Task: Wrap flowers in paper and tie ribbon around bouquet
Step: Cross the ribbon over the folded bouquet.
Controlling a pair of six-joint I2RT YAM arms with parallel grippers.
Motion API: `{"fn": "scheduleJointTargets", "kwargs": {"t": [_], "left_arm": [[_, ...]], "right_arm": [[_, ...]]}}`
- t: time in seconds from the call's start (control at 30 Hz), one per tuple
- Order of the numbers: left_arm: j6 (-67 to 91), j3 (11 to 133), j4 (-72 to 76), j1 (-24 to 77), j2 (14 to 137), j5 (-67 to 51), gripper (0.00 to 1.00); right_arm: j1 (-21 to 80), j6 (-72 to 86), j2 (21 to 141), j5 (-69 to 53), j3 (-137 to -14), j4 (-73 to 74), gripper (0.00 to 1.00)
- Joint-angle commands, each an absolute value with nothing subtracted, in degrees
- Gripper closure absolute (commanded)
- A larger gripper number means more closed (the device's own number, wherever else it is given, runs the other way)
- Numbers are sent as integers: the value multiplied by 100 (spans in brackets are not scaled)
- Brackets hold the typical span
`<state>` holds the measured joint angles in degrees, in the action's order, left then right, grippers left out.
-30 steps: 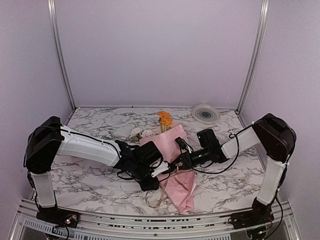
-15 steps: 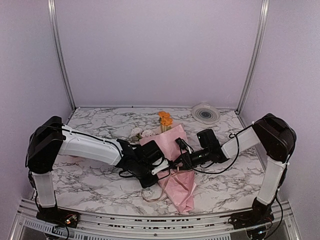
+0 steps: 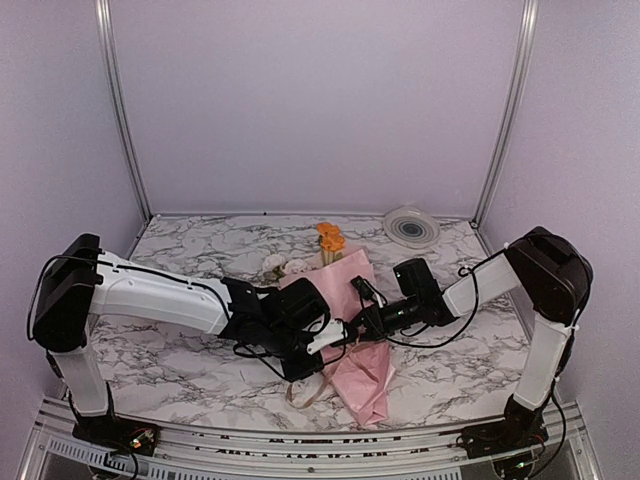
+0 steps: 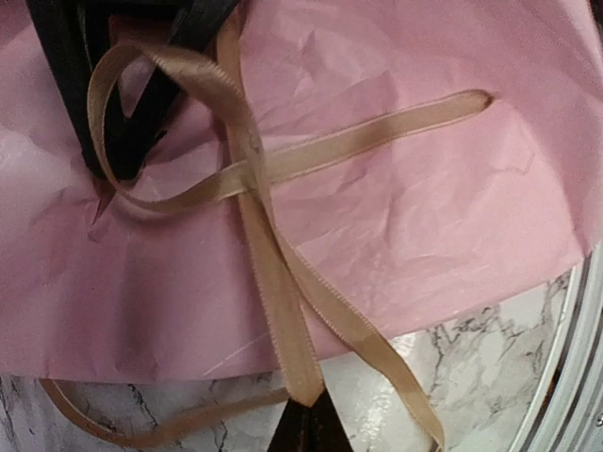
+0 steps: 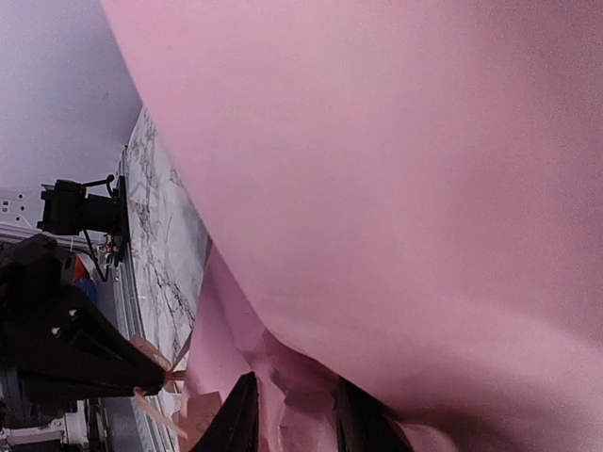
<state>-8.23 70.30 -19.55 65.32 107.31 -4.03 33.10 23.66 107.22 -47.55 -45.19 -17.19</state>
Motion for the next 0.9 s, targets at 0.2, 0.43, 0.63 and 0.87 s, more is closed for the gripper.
{"fn": "scheduleJointTargets", "kwargs": {"t": [0.2, 0.43, 0.63, 0.87], "left_arm": [[-1065, 6964, -2080, 6851, 10458, -1107, 100], [-1220, 7125, -2284, 6968, 10619, -937, 79], [-1346, 7136, -2169, 6969, 10478, -600, 57], [-1282, 7693, -2012, 6952, 10773, -662, 36]], "right_arm": [[3274, 2332, 10731, -4622, -4544, -1337, 72], [3278, 2338, 10760, -4625, -4544, -1336, 72], [3277, 2337, 10741, -4621, -4527, -1342, 72], [3278, 2342, 10762, -4626, -4518, -1362, 72]]}}
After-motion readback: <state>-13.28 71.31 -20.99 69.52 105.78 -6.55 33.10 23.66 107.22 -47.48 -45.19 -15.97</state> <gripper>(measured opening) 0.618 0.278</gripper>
